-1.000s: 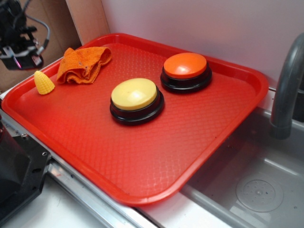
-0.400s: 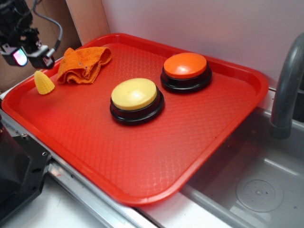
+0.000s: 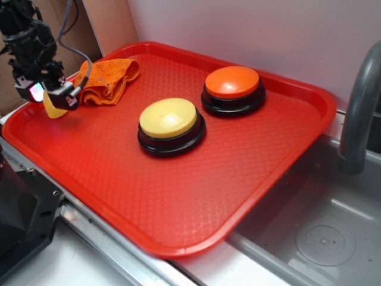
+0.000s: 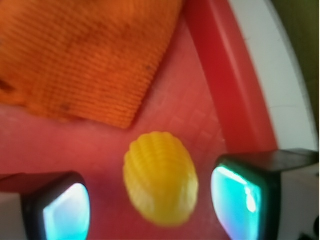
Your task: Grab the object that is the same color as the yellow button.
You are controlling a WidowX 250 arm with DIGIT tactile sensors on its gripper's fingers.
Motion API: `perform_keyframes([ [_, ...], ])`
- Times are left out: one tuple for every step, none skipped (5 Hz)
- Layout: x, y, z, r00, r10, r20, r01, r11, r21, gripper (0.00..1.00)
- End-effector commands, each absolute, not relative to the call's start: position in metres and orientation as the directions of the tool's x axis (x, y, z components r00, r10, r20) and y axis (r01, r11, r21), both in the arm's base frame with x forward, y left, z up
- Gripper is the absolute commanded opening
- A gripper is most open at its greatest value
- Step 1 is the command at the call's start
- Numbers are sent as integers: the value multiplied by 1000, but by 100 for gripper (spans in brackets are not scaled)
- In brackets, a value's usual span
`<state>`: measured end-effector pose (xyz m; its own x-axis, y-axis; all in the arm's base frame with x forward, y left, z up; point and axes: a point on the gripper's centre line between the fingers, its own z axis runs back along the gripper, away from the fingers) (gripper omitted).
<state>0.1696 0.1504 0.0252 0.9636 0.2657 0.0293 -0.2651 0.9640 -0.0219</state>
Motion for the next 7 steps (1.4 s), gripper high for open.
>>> perform_keyframes([
  [165, 156, 31, 961, 270, 60, -270, 963, 1, 0],
  [163, 150, 38, 962, 266, 55, -266, 964, -10, 0],
  [163, 132, 74, 969, 229, 96, -229, 973, -9, 0],
  [161, 101, 120, 978, 190, 87, -190, 982, -9, 0],
  [154, 73, 162, 980, 184, 72, -185, 983, 5, 0],
  [150, 52, 195, 988, 111, 104, -103, 992, -77, 0],
  [151, 32, 206, 990, 50, 134, -45, 998, -46, 0],
])
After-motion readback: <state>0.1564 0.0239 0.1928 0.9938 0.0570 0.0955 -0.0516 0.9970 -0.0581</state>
